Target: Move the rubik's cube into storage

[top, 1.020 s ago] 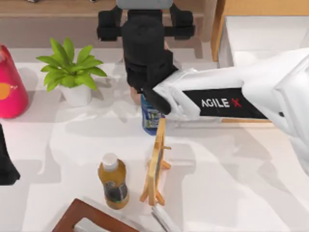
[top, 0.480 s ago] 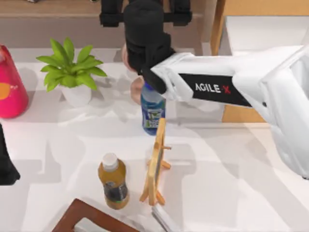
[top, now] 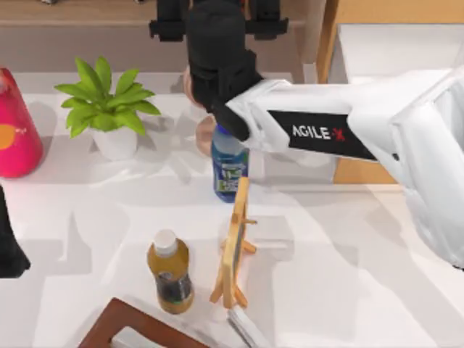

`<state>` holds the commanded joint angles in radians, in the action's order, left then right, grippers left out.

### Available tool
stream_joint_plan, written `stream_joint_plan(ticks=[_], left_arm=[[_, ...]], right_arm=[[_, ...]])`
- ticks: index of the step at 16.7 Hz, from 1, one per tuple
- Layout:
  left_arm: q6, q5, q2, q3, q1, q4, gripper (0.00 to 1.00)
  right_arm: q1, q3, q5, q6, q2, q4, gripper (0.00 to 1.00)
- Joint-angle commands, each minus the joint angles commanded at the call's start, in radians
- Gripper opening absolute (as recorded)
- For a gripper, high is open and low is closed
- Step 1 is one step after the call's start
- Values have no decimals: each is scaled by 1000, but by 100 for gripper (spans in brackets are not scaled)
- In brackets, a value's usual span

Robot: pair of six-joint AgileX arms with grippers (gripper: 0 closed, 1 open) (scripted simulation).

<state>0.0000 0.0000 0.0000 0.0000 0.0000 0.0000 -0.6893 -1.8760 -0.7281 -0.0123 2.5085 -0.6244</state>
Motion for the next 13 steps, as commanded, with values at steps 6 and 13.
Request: stream_joint_plan(ticks=[6,13], left_arm=[[0,0,0,0,0,0,100],[0,0,0,0,0,0,100]], right_arm=[[0,0,0,0,0,0,25],[0,0,0,0,0,0,0]])
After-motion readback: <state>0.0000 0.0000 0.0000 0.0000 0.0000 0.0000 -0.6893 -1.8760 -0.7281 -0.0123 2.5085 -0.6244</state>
